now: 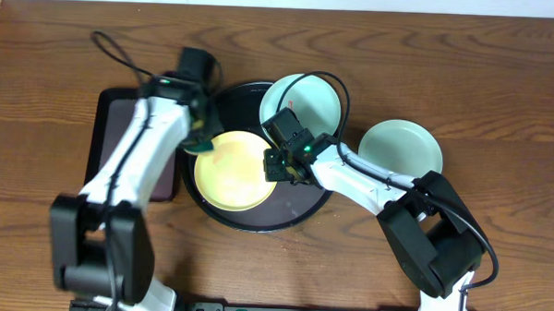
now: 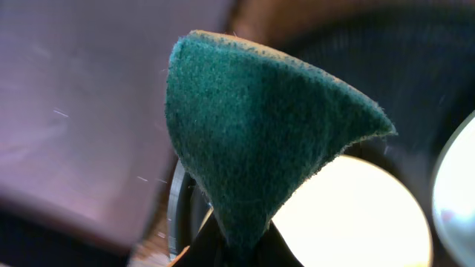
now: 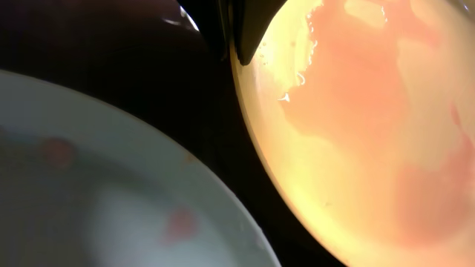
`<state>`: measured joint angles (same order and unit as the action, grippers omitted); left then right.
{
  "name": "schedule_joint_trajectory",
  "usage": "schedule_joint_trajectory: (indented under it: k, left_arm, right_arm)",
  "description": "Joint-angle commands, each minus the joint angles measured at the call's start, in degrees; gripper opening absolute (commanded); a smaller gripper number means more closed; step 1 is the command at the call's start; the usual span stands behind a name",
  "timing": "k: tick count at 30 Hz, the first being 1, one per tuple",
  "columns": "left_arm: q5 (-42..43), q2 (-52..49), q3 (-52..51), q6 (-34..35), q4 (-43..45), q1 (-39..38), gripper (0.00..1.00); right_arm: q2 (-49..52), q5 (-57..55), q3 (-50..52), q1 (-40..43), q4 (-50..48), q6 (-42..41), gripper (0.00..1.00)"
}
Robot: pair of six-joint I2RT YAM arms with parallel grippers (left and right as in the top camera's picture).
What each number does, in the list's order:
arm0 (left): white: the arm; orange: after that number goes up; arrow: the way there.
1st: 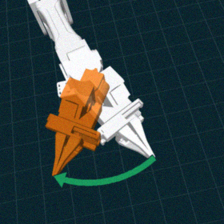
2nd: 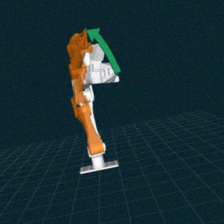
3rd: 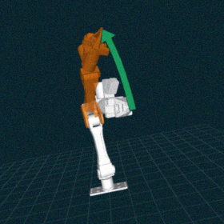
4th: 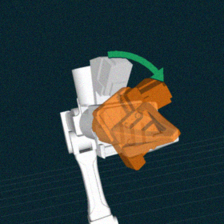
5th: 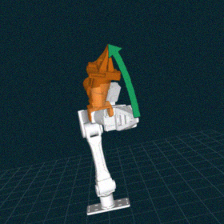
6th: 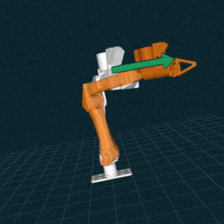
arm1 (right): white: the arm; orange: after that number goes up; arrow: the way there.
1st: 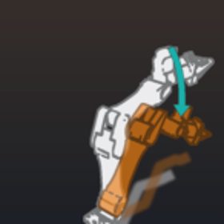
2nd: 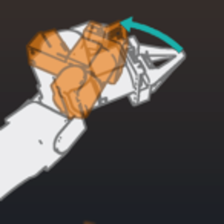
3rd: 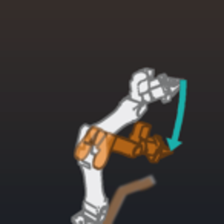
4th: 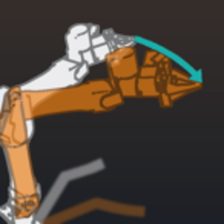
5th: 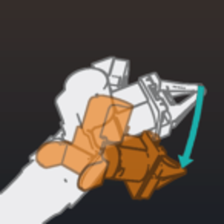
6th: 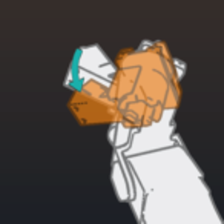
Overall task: Clean dirty plates on tray and stack at the side
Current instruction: 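Withdraw the sponge left and tilt the yellow plate up with right gripper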
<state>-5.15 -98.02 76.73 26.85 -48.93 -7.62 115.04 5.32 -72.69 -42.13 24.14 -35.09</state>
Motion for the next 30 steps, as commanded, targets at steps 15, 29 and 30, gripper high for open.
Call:
schedule_joint_trajectory:
  k: [15,29,30]
  left_arm:
    - [-2.0,6.7,2.3,-1.5,-0.1,20.3,0.07]
    - [-2.0,6.7,2.3,-1.5,-0.1,20.8,0.08]
    - [-2.0,6.7,2.3,-1.5,-0.1,20.8,0.08]
  right_arm:
    - [-20.5,-17.2,-1.5,0.1,-0.4,26.0,0.01]
    - [-23.6,-45.1,-1.5,-10.0,-3.1,45.1,0.01]
    - [-23.6,-46.5,-1.5,-10.9,-4.0,46.3,0.01]
